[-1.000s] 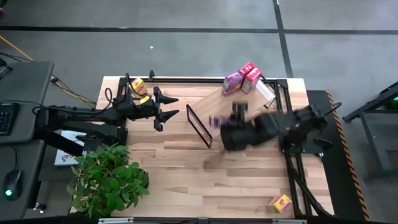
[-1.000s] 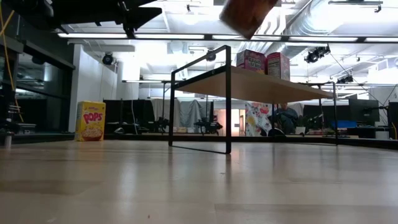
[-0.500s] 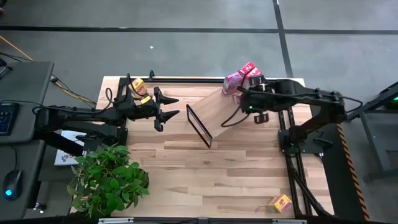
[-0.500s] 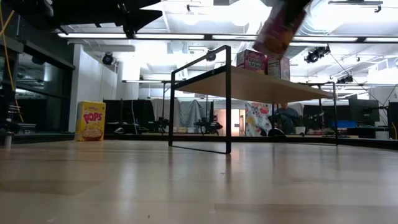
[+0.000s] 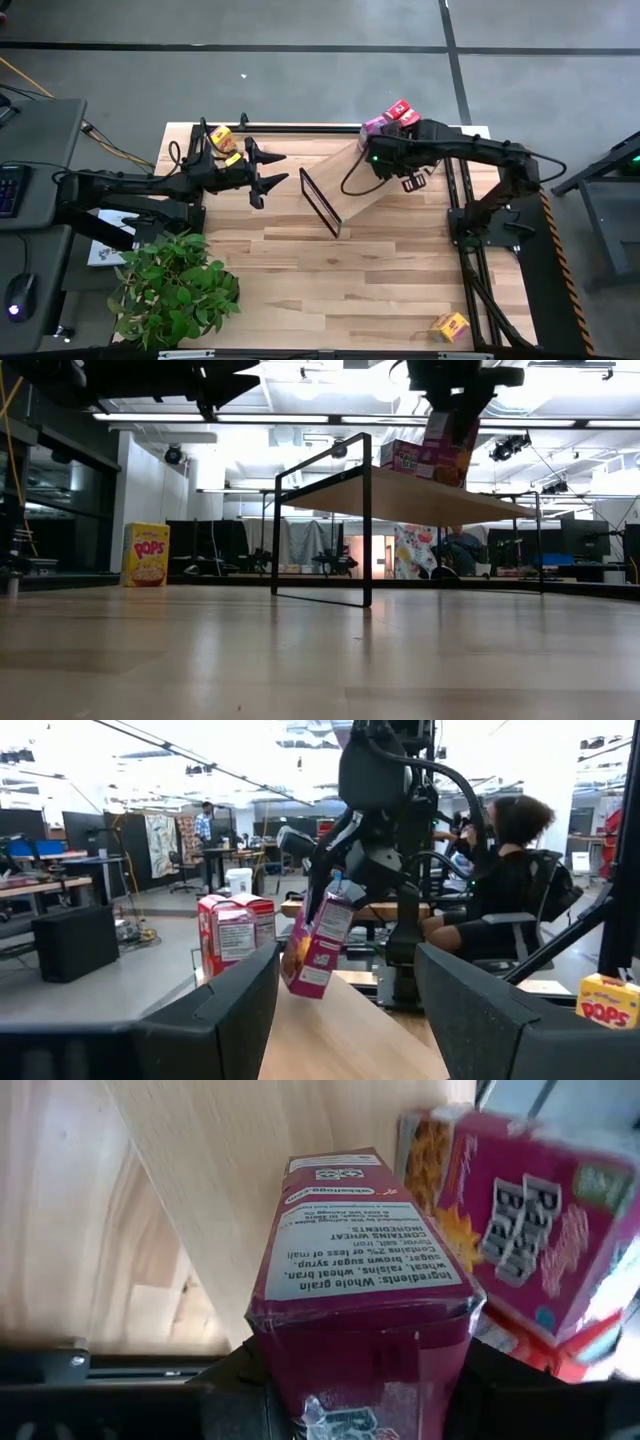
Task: Stack cereal on shelf
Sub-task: Put the purple cereal box on the shelf aligned with the other purple cereal box
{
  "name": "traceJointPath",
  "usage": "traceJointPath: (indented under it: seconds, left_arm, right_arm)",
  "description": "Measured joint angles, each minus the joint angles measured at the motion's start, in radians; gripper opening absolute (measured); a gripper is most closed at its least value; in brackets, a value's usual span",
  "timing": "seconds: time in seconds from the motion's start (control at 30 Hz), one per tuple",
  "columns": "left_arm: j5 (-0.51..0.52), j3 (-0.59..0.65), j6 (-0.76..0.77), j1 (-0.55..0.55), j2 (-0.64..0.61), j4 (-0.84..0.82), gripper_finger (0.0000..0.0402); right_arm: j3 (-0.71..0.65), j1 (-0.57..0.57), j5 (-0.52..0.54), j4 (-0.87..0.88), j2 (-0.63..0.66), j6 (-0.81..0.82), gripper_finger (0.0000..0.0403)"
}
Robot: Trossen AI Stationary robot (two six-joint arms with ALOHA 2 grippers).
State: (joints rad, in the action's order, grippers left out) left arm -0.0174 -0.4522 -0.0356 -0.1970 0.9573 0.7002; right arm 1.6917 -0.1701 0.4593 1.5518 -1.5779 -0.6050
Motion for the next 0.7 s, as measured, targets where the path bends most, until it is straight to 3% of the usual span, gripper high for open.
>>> traceJointPath:
  seconds: [0.7]
  left_arm:
    - [0.0, 0.0, 0.005, 0.0, 0.0, -0.023, 0.0225]
  right_arm:
    - [0.01, -0.086, -0.097, -0.089, -0.015, -0.066, 0.0149]
